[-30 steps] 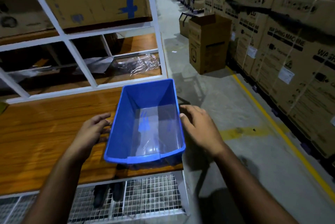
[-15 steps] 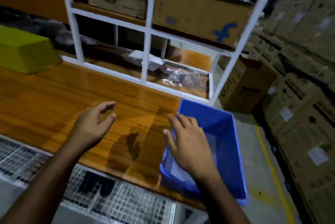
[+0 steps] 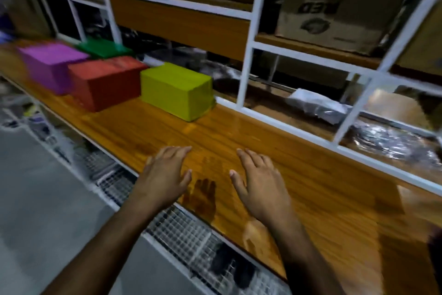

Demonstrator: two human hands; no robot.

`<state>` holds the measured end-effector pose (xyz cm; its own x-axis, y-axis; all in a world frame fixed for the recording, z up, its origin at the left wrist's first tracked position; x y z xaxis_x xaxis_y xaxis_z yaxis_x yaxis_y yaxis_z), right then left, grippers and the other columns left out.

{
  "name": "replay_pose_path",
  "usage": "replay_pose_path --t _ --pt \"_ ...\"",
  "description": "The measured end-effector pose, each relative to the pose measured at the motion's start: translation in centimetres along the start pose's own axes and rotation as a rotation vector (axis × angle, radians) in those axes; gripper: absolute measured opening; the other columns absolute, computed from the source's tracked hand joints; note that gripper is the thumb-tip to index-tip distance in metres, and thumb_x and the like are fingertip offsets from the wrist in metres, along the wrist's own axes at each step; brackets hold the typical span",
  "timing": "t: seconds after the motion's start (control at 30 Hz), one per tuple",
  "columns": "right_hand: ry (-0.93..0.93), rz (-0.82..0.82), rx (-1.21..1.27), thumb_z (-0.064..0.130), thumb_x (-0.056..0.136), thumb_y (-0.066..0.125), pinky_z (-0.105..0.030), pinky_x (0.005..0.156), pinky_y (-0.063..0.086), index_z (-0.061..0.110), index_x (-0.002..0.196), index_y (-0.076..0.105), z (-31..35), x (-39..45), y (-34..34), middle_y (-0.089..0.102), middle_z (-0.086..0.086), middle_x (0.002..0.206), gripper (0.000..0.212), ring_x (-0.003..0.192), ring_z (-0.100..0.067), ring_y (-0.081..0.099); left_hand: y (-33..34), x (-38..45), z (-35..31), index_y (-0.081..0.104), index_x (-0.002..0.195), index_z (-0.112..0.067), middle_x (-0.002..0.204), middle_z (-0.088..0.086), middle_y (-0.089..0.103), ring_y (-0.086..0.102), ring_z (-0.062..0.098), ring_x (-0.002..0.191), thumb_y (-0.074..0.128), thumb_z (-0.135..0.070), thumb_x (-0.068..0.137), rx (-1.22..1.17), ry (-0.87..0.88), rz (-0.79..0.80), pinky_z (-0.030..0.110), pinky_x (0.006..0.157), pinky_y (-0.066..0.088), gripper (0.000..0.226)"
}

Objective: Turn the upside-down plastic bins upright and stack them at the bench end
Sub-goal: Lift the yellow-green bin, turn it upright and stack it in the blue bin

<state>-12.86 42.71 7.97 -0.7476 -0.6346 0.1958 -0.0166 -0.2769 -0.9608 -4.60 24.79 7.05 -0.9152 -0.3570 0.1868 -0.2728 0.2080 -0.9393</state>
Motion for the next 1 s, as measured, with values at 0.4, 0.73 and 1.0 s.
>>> replay_pose_path --t 0.4,0.73,1.0 --pt "-0.124 -0.021 0.006 0.052 0.098 0.037 -0.043 0.101 0.044 0.024 0.149 0.033 12.2 25.9 8.7 0.042 -0.001 0.15 0.058 0.136 -0.025 0.037 -1.9 14.7 17.5 0.023 0.152 -0.03 0.15 -0.007 0.039 0.03 0.015 0.137 0.042 -0.046 0.098 0.039 -0.022 -0.062 0.038 0.106 0.035 0.059" --pt "0.0 -0.006 -0.209 0.042 0.091 0.051 -0.044 0.094 0.044 0.014 0.137 0.049 13.0 44.4 14.9 0.054 -0.012 0.136 0.053 0.122 -0.034 0.048 0.0 25.2 25.4 0.02 0.152 -0.029 0.146 -0.005 0.043 0.034 0.016 0.133 0.044 -0.044 0.097 -0.057 0.038 0.025 0.034 0.104 0.039 0.063" --pt "0.147 -0.055 -0.366 0.021 0.067 0.082 -0.04 0.059 0.05 0.011 0.1 0.065 14.9 44.6 15.4 0.063 -0.01 0.091 0.038 0.085 -0.033 0.061 3.2 33.0 30.9 0.031 0.149 -0.021 0.138 0.009 0.053 0.051 0.03 0.122 0.052 -0.043 0.095 -0.318 0.05 0.204 0.041 0.089 0.048 0.062"
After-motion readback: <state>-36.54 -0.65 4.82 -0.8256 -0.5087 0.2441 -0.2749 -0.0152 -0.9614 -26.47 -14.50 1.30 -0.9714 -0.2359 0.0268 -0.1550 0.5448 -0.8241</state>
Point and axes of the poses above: each hand's wrist, its own x-axis towards the middle knuckle, its own y-axis out of the palm, z = x × y, the point moved 10 cm from there along x, towards the middle knuckle
